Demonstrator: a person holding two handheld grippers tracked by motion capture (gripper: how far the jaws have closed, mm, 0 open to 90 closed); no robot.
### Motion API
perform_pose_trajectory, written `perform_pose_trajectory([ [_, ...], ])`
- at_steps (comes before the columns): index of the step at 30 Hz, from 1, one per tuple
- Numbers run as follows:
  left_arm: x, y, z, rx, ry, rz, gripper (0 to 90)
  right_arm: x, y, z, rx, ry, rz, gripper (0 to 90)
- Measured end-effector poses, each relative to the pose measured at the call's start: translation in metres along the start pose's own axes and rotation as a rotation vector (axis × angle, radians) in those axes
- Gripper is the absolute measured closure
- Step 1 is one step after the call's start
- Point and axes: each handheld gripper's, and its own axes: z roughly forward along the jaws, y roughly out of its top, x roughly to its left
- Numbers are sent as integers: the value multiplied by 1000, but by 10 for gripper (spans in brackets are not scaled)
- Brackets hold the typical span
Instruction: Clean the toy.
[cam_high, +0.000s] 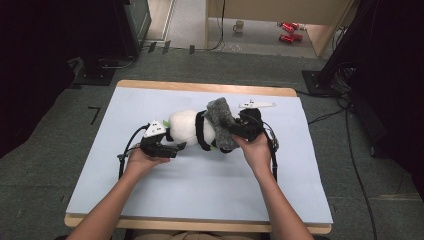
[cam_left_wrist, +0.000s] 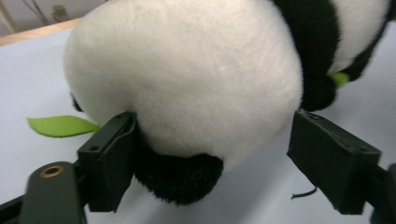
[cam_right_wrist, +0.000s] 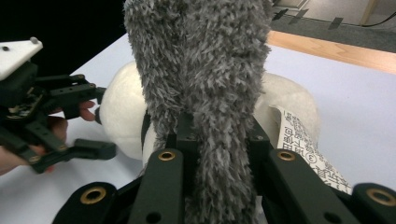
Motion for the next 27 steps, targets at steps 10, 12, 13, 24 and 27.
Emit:
perform_pose_trajectory([
  [10, -4, 7, -1, 30, 60, -96, 530, 1, 2, -5, -12, 17, 17, 754],
  [12, -5, 10, -3, 40, 53, -102, 598, 3, 3, -7, -9, 21, 13, 756],
  [13, -6, 12, -5, 45, 39, -115, 614, 4, 3, -8, -10, 23, 11, 757],
  [24, -30, 33, -40, 106, -66, -296, 646, 49, 20, -26, -34, 138, -48, 760],
  [27, -41, 34, -49, 115, -87, -321, 646, 66, 20, -23, -13, 204, -50, 760],
])
